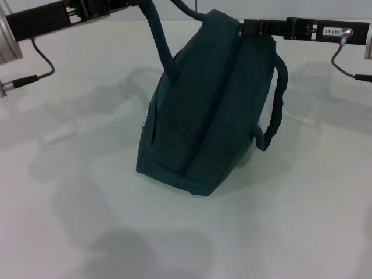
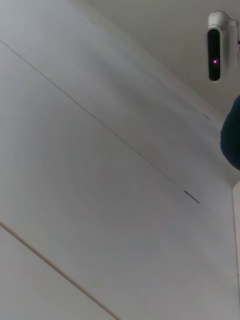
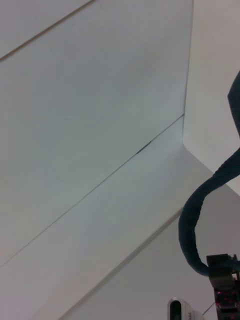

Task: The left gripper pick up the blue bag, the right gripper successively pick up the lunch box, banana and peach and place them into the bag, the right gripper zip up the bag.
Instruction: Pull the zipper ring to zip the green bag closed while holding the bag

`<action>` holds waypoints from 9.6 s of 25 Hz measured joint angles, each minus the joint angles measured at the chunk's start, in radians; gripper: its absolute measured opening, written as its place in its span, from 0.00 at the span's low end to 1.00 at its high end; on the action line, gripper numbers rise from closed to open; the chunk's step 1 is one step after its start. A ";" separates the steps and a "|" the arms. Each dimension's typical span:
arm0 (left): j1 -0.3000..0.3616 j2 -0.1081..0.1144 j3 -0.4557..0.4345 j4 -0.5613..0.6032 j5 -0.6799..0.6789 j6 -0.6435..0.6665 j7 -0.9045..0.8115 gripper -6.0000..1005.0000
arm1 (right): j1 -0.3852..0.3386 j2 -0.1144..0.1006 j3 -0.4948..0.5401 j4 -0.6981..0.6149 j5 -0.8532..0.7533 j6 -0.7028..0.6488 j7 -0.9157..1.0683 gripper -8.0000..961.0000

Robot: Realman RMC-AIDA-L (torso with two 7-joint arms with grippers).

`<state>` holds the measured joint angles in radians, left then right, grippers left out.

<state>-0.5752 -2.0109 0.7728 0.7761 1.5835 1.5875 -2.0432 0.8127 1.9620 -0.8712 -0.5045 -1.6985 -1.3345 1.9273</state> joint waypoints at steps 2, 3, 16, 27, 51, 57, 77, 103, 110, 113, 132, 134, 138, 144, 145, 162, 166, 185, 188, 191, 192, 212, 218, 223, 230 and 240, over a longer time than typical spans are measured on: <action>0.000 0.000 0.000 0.000 0.000 0.000 0.000 0.12 | 0.000 0.000 0.000 0.000 0.000 0.000 -0.001 0.42; 0.000 0.000 0.000 0.000 0.000 0.000 0.000 0.12 | 0.000 0.000 0.000 0.000 0.000 0.000 -0.001 0.42; 0.000 0.000 -0.005 0.000 -0.001 -0.001 0.000 0.14 | -0.006 0.000 0.000 0.000 0.017 0.000 -0.024 0.40; 0.001 0.000 -0.006 -0.001 -0.002 -0.003 0.000 0.15 | -0.030 0.002 0.000 -0.022 0.054 -0.010 -0.050 0.40; 0.032 -0.014 -0.007 -0.005 -0.059 0.024 0.015 0.18 | -0.087 0.037 0.000 -0.103 0.068 -0.019 -0.156 0.40; 0.056 -0.014 -0.010 -0.001 -0.110 0.050 0.033 0.32 | -0.089 0.037 0.000 -0.104 0.069 -0.021 -0.158 0.40; 0.138 0.020 -0.003 -0.004 -0.145 0.232 0.031 0.88 | -0.099 0.034 0.001 -0.105 0.083 -0.021 -0.180 0.40; 0.100 -0.042 0.025 0.206 0.081 0.300 -0.048 0.87 | -0.103 0.033 -0.003 -0.103 0.108 -0.019 -0.210 0.41; -0.027 -0.070 0.121 0.477 0.255 0.162 -0.340 0.87 | -0.096 0.039 -0.006 -0.098 0.108 -0.015 -0.220 0.42; -0.073 -0.069 0.169 0.526 0.317 0.110 -0.420 0.87 | -0.096 0.040 -0.007 -0.097 0.108 -0.013 -0.220 0.42; -0.163 -0.071 0.259 0.506 0.514 0.004 -0.532 0.87 | -0.084 0.045 -0.008 -0.092 0.100 -0.009 -0.222 0.43; -0.169 -0.071 0.278 0.497 0.518 0.004 -0.539 0.87 | -0.084 0.045 -0.008 -0.092 0.100 -0.009 -0.223 0.43; -0.174 -0.071 0.286 0.489 0.518 0.004 -0.541 0.87 | -0.084 0.046 -0.008 -0.092 0.100 -0.009 -0.223 0.43; -0.185 -0.072 0.286 0.464 0.521 -0.002 -0.540 0.86 | -0.087 0.048 -0.008 -0.092 0.099 -0.009 -0.223 0.43; -0.185 -0.072 0.286 0.463 0.521 -0.004 -0.538 0.86 | -0.088 0.048 -0.008 -0.092 0.099 -0.009 -0.223 0.43; -0.174 -0.071 0.288 0.450 0.526 -0.010 -0.485 0.43 | -0.093 0.049 -0.008 -0.092 0.104 -0.017 -0.223 0.44; -0.175 -0.070 0.296 0.450 0.527 -0.010 -0.485 0.27 | -0.093 0.049 -0.008 -0.092 0.105 -0.018 -0.223 0.44; -0.185 -0.069 0.321 0.447 0.549 -0.010 -0.449 0.07 | -0.094 0.049 -0.008 -0.091 0.105 -0.017 -0.223 0.45; -0.185 -0.070 0.318 0.442 0.549 -0.011 -0.442 0.05 | -0.094 0.049 -0.008 -0.090 0.105 -0.016 -0.223 0.45; -0.185 -0.069 0.317 0.422 0.549 -0.015 -0.440 0.04 | -0.095 0.049 -0.008 -0.089 0.105 -0.016 -0.223 0.45; -0.186 -0.069 0.315 0.415 0.549 -0.017 -0.440 0.04 | -0.095 0.049 -0.008 -0.089 0.105 -0.016 -0.223 0.45; -0.189 -0.067 0.284 0.393 0.504 0.005 -0.416 0.04 | -0.102 0.049 -0.006 -0.089 0.106 -0.010 -0.223 0.46; -0.189 -0.066 0.284 0.388 0.475 0.038 -0.396 0.04 | -0.103 0.049 -0.001 -0.089 0.106 -0.006 -0.223 0.46; -0.188 -0.066 0.284 0.386 0.460 0.063 -0.379 0.04 | -0.103 0.049 -0.004 -0.089 0.106 0.002 -0.223 0.47; -0.183 -0.064 0.279 0.374 0.408 0.107 -0.353 0.04 | -0.103 0.049 0.000 -0.089 0.106 0.002 -0.223 0.47; -0.175 -0.063 0.278 0.369 0.344 0.163 -0.316 0.04 | -0.104 0.049 -0.007 -0.089 0.106 0.009 -0.223 0.47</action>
<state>-0.7500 -2.0741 1.0513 1.1447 1.9272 1.7506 -2.3591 0.7086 2.0110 -0.8785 -0.5936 -1.5923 -1.3256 1.7042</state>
